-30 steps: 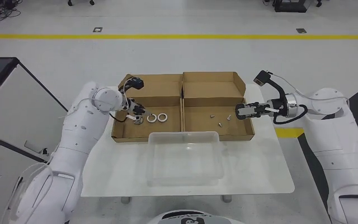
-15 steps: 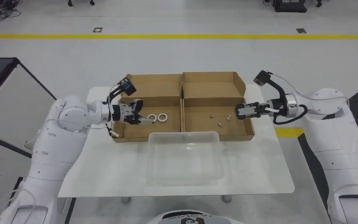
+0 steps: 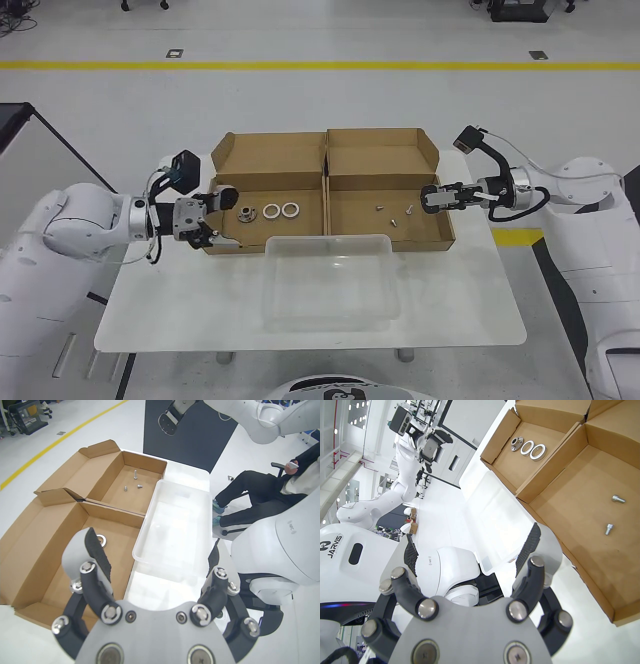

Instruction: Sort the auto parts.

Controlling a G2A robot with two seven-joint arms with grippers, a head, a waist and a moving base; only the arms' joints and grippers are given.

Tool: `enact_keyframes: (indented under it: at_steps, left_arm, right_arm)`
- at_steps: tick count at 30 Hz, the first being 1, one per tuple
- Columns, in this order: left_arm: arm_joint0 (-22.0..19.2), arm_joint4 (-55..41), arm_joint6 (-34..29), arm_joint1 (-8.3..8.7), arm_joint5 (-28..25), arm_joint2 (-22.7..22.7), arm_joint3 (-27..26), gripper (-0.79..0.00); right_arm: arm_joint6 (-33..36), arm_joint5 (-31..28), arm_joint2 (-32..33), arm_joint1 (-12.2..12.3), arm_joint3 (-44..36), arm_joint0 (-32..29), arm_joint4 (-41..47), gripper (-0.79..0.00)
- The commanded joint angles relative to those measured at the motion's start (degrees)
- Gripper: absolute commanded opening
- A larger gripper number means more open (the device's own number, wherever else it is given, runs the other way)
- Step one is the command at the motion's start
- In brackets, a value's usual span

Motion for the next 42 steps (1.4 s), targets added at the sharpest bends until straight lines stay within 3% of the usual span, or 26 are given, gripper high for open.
enact_keyframes:
  at_steps: [1,5,42]
  left_arm:
    - [0.1,-1.6,-0.1,1.94,0.1,0.3,-1.6,0.000]
    - [0.0,-4.1,-0.1,4.69,0.1,0.8,-4.4,0.000]
    - [0.0,-4.1,-0.1,4.69,0.1,0.8,-4.4,-0.001]
  right_arm:
    - [0.0,0.0,0.0,0.0,0.0,0.0,0.0,0.000]
    - [0.0,0.0,0.0,0.0,0.0,0.0,0.0,0.000]
    - [0.0,0.0,0.0,0.0,0.0,0.0,0.0,0.000]
